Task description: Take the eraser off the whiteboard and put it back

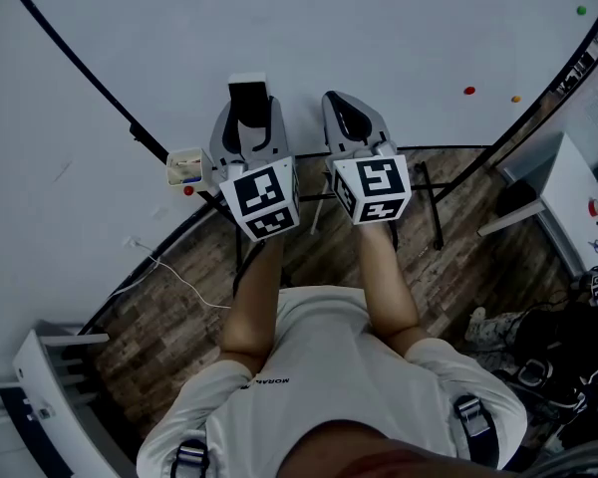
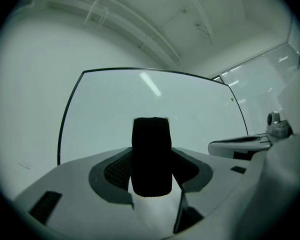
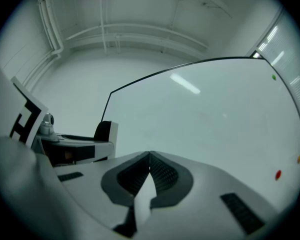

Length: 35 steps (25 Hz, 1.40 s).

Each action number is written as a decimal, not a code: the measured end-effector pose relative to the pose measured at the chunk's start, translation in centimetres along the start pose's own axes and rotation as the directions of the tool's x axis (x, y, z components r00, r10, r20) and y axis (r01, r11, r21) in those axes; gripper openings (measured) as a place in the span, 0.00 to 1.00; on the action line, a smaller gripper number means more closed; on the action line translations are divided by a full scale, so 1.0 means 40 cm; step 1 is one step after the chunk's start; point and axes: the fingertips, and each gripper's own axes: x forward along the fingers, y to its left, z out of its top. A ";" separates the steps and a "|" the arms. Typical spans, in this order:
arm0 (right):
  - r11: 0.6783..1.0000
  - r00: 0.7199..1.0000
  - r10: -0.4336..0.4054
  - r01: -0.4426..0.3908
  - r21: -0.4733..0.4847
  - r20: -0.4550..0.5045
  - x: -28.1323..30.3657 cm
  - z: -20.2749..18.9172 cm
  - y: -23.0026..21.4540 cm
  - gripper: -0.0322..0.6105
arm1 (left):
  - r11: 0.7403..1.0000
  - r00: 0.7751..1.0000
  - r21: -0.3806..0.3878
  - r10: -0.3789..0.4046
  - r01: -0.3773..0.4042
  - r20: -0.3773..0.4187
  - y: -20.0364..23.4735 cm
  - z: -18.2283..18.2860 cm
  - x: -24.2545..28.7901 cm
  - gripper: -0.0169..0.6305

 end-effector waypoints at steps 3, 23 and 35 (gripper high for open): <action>1.000 1.000 0.002 -0.002 0.000 -0.002 0.002 -0.003 0.002 0.07 | 1.000 1.000 0.002 -0.004 0.004 0.000 -0.001 -0.008 0.001 0.37; 1.000 1.000 0.008 -0.008 0.002 -0.006 0.000 -0.005 0.010 0.07 | 1.000 1.000 0.021 -0.024 0.024 0.000 -0.018 -0.006 -0.011 0.37; 1.000 1.000 0.010 -0.010 0.004 -0.006 -0.002 -0.005 0.009 0.07 | 0.999 1.000 0.031 -0.029 0.029 -0.003 -0.025 -0.014 -0.012 0.37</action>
